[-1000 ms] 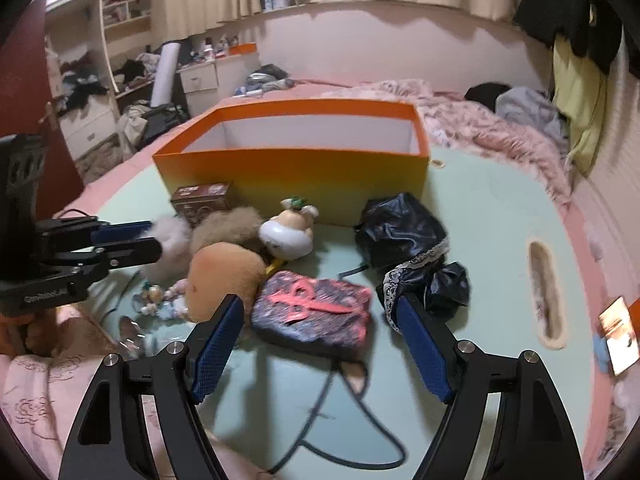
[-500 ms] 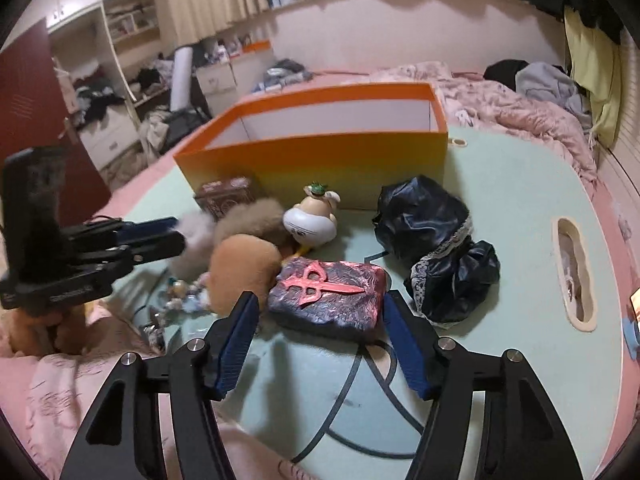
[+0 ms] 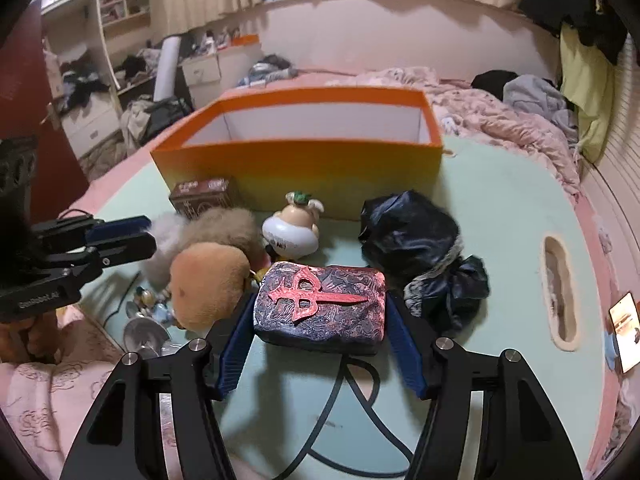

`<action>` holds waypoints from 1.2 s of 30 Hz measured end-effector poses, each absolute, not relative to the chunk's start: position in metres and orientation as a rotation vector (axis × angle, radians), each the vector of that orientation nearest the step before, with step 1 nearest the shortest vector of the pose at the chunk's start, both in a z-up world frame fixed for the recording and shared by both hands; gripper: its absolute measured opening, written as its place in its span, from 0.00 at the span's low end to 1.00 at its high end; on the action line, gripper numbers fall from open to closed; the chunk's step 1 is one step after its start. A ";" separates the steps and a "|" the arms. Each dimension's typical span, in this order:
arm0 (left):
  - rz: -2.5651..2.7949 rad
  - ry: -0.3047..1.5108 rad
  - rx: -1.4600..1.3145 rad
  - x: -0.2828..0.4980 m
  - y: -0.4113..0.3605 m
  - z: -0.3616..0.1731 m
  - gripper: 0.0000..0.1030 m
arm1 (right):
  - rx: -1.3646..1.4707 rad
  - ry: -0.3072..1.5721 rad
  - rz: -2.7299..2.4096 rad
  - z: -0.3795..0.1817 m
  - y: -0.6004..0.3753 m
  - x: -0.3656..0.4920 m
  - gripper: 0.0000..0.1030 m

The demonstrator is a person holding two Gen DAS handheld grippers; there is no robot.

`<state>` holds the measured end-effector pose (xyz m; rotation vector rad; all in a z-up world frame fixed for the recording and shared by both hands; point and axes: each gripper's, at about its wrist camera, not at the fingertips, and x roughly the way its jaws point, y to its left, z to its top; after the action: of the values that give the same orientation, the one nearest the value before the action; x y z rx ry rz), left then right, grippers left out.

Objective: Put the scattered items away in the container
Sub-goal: 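Grasp the dark red-cross box with the right gripper while left gripper reaches the white pompom, then lift the red-cross box into the orange box and open the right gripper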

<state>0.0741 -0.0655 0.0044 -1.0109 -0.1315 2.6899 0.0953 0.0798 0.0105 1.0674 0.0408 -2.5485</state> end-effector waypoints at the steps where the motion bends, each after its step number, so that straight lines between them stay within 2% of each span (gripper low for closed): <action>1: 2.692 -0.130 -1.004 0.075 -0.065 0.006 0.30 | 1.058 0.045 -2.555 0.014 0.080 0.097 0.61; 14: 2.728 -0.090 -0.880 0.059 -0.063 0.048 0.30 | 0.906 0.075 -2.610 0.063 0.067 0.099 0.61; 21: 2.722 -0.143 -0.842 0.005 -0.070 0.079 0.30 | 0.841 0.021 -2.625 0.099 0.064 0.040 0.61; 28: 2.671 -0.191 -1.002 -0.053 -0.074 0.058 0.30 | 0.963 -0.137 -2.572 0.082 0.057 -0.027 0.61; 29: 2.677 -0.203 -1.022 -0.056 -0.075 0.054 0.32 | 0.973 -0.133 -2.579 0.078 0.055 -0.032 0.61; 31: 2.688 -0.271 -1.057 -0.061 -0.081 0.048 0.52 | 0.989 -0.162 -2.618 0.072 0.057 -0.036 0.61; 32: 2.693 -0.302 -1.053 -0.060 -0.083 0.047 0.68 | 0.999 -0.181 -2.619 0.070 0.058 -0.039 0.62; 33: 2.708 -0.347 -1.023 -0.057 -0.088 0.047 0.73 | 1.003 -0.196 -2.619 0.068 0.061 -0.039 0.64; 36: 2.742 -0.418 -0.956 -0.049 -0.098 0.047 0.73 | 0.999 -0.252 -2.634 0.062 0.073 -0.036 0.71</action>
<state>-0.0489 -0.0981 0.0474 -0.9558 -0.4176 2.7416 -0.0358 0.0729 0.0624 0.9985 -0.2521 -2.6340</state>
